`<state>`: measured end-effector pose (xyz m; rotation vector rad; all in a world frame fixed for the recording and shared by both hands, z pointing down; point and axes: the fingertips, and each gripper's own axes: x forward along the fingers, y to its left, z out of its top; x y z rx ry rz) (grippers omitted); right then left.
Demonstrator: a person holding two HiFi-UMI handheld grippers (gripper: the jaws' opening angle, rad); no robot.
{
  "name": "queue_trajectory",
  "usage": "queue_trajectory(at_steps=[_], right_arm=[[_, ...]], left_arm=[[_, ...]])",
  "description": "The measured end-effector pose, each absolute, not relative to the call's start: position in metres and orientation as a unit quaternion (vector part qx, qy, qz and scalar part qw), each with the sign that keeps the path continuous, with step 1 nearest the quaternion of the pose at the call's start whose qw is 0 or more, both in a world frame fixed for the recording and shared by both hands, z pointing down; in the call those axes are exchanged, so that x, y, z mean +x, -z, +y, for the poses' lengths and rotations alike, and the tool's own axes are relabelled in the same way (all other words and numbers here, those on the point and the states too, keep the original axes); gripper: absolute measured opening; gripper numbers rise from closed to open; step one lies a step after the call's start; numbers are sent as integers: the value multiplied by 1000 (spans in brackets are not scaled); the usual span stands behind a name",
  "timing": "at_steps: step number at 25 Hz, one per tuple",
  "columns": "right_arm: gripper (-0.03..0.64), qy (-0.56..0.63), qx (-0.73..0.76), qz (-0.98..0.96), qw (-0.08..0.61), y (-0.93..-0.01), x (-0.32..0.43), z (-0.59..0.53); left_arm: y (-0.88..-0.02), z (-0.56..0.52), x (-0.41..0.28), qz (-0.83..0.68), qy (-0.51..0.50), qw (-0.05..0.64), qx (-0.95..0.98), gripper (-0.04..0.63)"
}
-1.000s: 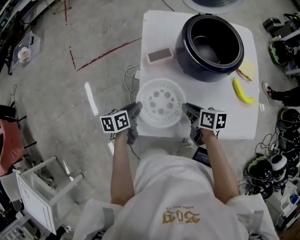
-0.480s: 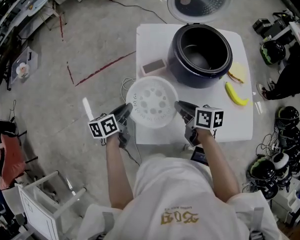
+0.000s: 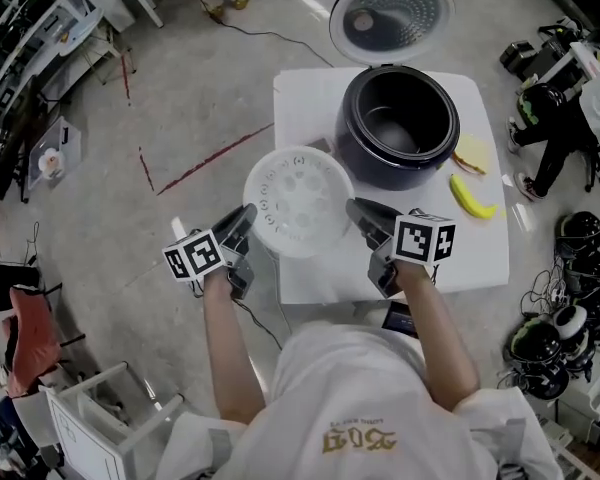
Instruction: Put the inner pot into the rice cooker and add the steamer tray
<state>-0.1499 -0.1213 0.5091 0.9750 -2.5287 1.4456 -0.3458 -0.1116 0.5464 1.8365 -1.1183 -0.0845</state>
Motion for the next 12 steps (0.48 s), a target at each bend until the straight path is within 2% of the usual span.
queue_trajectory(at_steps=[5,12], right_arm=[[35,-453,312,-835,17,-478,-159,-134],[35,-451,318,-834,-14,-458,-126,-153]], left_arm=[[-514,-129,-356,-455,43,452,766,58],[-487,-157,-328,-449,33,419,789,60]])
